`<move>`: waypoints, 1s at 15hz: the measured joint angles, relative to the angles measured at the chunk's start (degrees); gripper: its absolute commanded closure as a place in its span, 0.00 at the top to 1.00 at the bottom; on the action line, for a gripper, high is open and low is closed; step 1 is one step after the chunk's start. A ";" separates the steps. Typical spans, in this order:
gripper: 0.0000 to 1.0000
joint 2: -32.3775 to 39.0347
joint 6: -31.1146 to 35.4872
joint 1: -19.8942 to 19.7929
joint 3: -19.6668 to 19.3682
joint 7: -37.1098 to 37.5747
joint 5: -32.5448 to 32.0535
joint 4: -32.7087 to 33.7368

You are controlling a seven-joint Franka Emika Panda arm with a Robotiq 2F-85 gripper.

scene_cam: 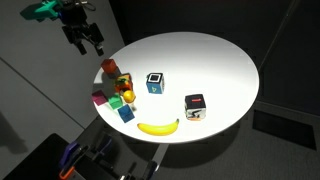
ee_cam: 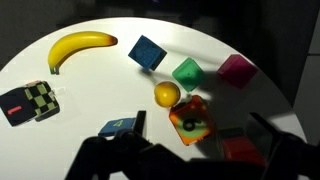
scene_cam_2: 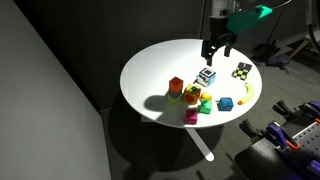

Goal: Place the orange cube on the grey cube

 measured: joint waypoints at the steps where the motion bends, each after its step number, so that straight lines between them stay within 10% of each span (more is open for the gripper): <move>1: 1.00 -0.89 0.00 -0.20 0.01 0.28 0.00 -0.55; 15: 1.00 -10.64 3.72 -1.37 0.81 0.83 2.51 -6.90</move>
